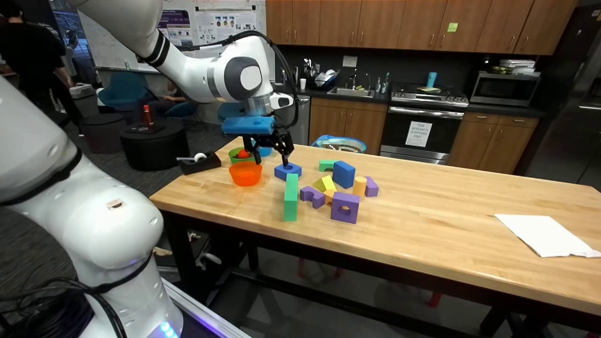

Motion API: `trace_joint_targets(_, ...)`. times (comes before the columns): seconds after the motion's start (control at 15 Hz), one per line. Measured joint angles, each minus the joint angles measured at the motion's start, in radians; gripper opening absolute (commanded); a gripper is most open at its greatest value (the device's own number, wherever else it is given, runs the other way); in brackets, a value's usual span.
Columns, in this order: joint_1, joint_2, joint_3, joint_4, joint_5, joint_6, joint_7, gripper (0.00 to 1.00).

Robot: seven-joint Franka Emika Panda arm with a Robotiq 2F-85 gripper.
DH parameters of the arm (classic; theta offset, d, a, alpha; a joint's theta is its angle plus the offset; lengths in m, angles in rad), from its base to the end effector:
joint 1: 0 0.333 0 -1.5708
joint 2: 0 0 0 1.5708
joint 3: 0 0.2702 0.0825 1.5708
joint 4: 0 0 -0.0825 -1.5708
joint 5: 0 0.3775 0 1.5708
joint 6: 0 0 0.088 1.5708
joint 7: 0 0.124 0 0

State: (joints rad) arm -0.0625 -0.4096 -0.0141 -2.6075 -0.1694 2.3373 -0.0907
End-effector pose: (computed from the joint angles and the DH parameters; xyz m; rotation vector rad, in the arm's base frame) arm 0.4252 -0.0370 0.3487 2.9942 0.1859 0.1933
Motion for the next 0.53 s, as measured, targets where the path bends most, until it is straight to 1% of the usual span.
trace_joint_targets(0.13, 0.007, 0.000, -0.013, 0.004, 0.003, 0.005, -0.054, 1.00)
trace_joint_targets(0.33, 0.008, 0.002, -0.035, 0.024, 0.003, -0.018, -0.108, 1.00)
trace_joint_targets(0.53, 0.004, 0.018, -0.074, 0.061, 0.003, -0.036, -0.177, 1.00)
